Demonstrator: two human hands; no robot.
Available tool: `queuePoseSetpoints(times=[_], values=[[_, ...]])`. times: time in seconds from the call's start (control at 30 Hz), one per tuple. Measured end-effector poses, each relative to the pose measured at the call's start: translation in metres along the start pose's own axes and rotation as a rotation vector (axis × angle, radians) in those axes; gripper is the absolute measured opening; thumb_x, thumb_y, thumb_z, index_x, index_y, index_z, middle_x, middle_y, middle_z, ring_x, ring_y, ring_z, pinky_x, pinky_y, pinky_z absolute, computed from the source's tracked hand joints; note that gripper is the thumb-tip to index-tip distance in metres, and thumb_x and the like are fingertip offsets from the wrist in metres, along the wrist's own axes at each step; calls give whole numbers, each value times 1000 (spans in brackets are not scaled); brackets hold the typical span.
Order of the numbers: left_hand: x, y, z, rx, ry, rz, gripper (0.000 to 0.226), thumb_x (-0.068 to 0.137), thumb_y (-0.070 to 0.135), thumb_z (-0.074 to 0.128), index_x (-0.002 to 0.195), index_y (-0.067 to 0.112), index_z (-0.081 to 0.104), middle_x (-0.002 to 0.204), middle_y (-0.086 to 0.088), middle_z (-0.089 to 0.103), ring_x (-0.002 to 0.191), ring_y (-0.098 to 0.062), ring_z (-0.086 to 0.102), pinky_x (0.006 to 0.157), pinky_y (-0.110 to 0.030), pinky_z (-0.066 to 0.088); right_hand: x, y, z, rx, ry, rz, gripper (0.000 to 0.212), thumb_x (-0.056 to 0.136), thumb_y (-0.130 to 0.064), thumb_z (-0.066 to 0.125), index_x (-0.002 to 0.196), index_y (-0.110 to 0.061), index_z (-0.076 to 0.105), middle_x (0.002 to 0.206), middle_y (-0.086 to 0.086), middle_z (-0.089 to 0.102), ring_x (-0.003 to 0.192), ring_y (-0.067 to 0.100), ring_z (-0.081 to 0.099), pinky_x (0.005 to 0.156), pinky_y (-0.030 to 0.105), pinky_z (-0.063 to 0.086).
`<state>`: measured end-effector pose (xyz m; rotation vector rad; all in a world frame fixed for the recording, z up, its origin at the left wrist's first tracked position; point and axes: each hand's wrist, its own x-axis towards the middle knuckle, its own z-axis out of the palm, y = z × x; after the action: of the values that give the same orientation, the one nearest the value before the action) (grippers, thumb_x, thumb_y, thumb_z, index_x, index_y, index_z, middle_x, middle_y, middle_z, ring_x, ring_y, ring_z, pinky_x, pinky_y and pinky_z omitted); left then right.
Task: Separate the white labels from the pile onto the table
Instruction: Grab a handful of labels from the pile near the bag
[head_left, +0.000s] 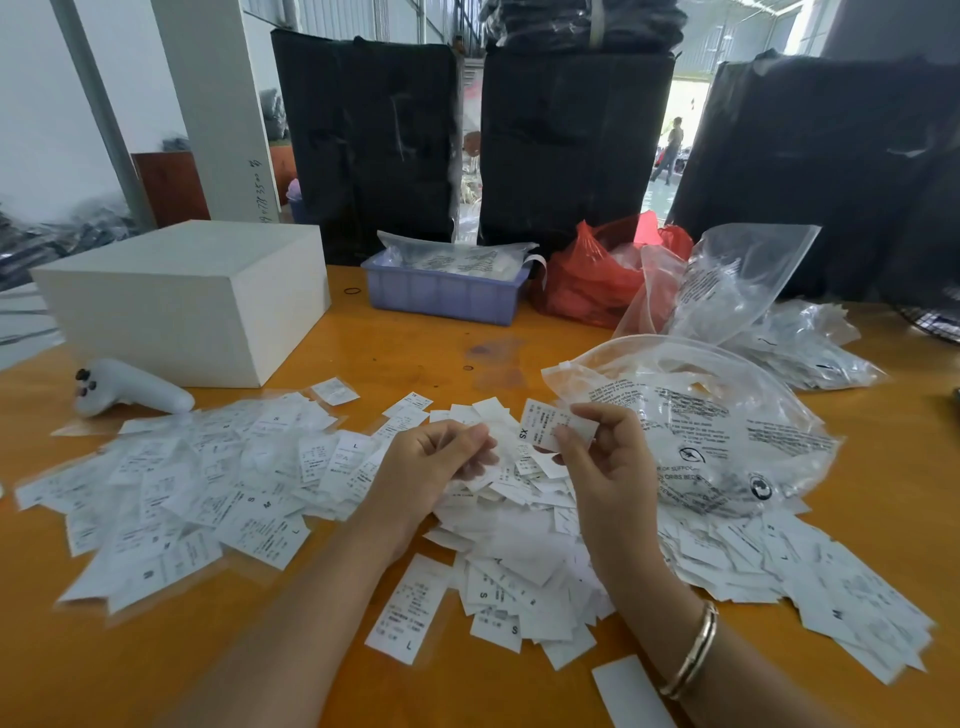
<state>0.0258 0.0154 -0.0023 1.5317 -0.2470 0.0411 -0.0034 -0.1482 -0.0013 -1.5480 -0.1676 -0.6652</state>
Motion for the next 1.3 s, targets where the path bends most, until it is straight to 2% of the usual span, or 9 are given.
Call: queuePoseSetpoints(times=[0.07, 0.27, 0.5, 0.63, 0.8, 1.0, 1.13, 1.17, 1.3], values=[[0, 0, 1, 4, 2, 0, 37, 63, 61, 64, 75, 27, 76, 79, 0, 75, 74, -10, 67, 70, -15, 53, -2, 1, 1, -69, -33, -32, 24, 87, -8, 63, 93, -31, 56, 73, 1, 63, 66, 15, 60, 59, 26, 49], [1, -1, -1, 10, 17, -8, 32, 70, 51, 64, 74, 22, 75, 78, 0, 74, 68, -5, 66, 65, -13, 52, -3, 2, 3, -257, -115, -137, 32, 87, -8, 64, 89, -38, 54, 63, -8, 55, 56, 4, 49, 51, 12, 37], [0, -1, 0, 27, 11, -9, 33, 70, 51, 67, 81, 21, 72, 79, 2, 74, 66, -4, 65, 64, -12, 50, -3, 1, 2, -215, -166, -96, 31, 90, -5, 59, 92, -36, 56, 67, -13, 55, 56, -1, 51, 50, 10, 37], [0, 0, 1, 42, -15, -15, 32, 71, 48, 68, 86, 19, 70, 83, 3, 74, 71, -5, 67, 63, -12, 50, -3, 2, 1, -192, -175, -76, 30, 90, -7, 59, 92, -36, 57, 70, -9, 59, 56, 4, 50, 51, 17, 40], [-1, 1, 0, 81, -34, -21, 22, 77, 40, 67, 85, 20, 70, 76, 6, 72, 69, -3, 65, 63, -13, 50, -3, 2, 2, -211, -179, -62, 31, 90, -7, 60, 92, -38, 56, 76, -8, 64, 65, 4, 61, 53, 13, 43], [1, 0, 0, 84, 19, -10, 10, 86, 27, 66, 84, 18, 69, 77, 6, 72, 65, 0, 63, 61, -11, 49, -3, 3, 2, -162, -208, -24, 28, 89, -9, 62, 96, -35, 57, 77, -6, 67, 69, 4, 67, 56, 18, 50], [-1, -2, -1, 90, -7, -4, 9, 85, 28, 67, 86, 19, 69, 80, 4, 74, 69, -4, 66, 62, -12, 50, -3, 5, 5, -153, -290, 54, 30, 88, -11, 64, 101, -37, 57, 81, 2, 68, 75, 24, 68, 67, 44, 56], [-1, -2, -2, 70, 3, -6, 7, 84, 27, 68, 84, 20, 68, 80, 3, 74, 69, -5, 66, 62, -13, 51, -3, 5, 4, -133, -271, 64, 28, 88, -10, 64, 99, -35, 59, 82, 4, 69, 75, 25, 68, 68, 45, 57], [1, 1, -2, -61, 34, -24, 3, 75, 29, 73, 74, 27, 71, 80, 0, 74, 69, -6, 65, 62, -15, 51, 1, 4, 0, 46, -128, 138, 21, 86, -5, 64, 92, -25, 64, 80, -1, 71, 73, 16, 68, 62, 27, 56]])
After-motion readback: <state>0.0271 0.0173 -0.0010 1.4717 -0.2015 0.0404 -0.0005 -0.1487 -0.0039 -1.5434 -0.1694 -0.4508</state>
